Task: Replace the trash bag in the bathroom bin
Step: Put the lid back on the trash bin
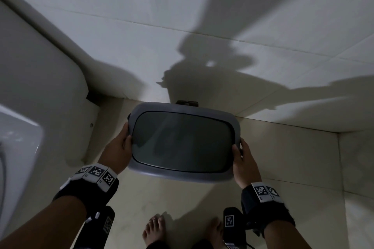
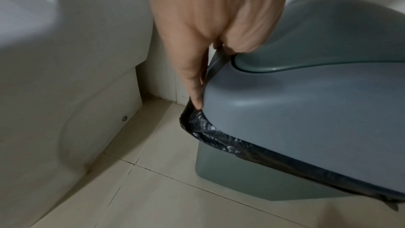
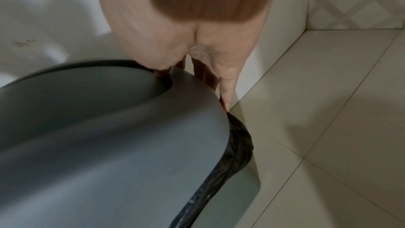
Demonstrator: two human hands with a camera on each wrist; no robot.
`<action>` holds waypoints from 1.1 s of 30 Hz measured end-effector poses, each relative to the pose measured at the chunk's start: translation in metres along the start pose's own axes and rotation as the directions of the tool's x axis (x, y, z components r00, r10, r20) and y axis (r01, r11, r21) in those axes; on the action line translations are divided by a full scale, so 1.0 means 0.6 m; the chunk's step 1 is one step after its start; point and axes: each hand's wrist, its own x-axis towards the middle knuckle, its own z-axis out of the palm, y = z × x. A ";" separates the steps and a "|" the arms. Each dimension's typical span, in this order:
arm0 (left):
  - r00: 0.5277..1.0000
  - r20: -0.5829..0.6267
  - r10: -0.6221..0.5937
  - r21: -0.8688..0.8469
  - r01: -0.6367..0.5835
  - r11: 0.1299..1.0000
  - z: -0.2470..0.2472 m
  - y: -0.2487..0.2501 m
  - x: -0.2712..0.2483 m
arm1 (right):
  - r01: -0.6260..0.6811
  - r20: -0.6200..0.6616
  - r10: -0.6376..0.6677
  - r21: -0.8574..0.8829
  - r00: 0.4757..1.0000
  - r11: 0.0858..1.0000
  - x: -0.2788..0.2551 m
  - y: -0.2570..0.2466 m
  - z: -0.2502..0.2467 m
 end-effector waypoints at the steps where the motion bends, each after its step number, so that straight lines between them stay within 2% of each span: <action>1: 1.000 -0.006 0.024 0.003 -0.024 1.000 0.002 -0.003 0.001 | -0.018 0.011 0.018 0.024 1.000 1.000 0.001 0.002 0.000; 3: 0.999 0.000 0.041 0.020 -0.041 0.999 0.003 -0.011 0.002 | -0.047 0.045 0.044 0.062 0.998 0.997 0.003 0.004 -0.001; 8: 0.998 0.055 0.037 -0.017 -0.036 0.999 -0.001 -0.009 0.005 | -0.019 0.031 0.019 -0.016 0.999 1.000 0.013 -0.012 -0.012; 17: 0.999 0.009 0.046 -0.018 -0.046 0.999 -0.009 -0.009 0.005 | 0.000 -0.037 -0.005 -0.132 0.999 0.991 -0.004 -0.053 -0.015; 27: 0.995 -0.072 0.074 -0.013 -0.075 0.997 -0.013 0.014 0.029 | -0.004 -0.085 -0.009 -0.149 0.996 0.989 0.019 -0.075 -0.013; 33: 0.996 -0.074 0.053 0.002 -0.053 0.999 -0.010 0.023 0.050 | 0.009 -0.077 -0.018 -0.115 0.997 0.993 0.038 -0.070 -0.010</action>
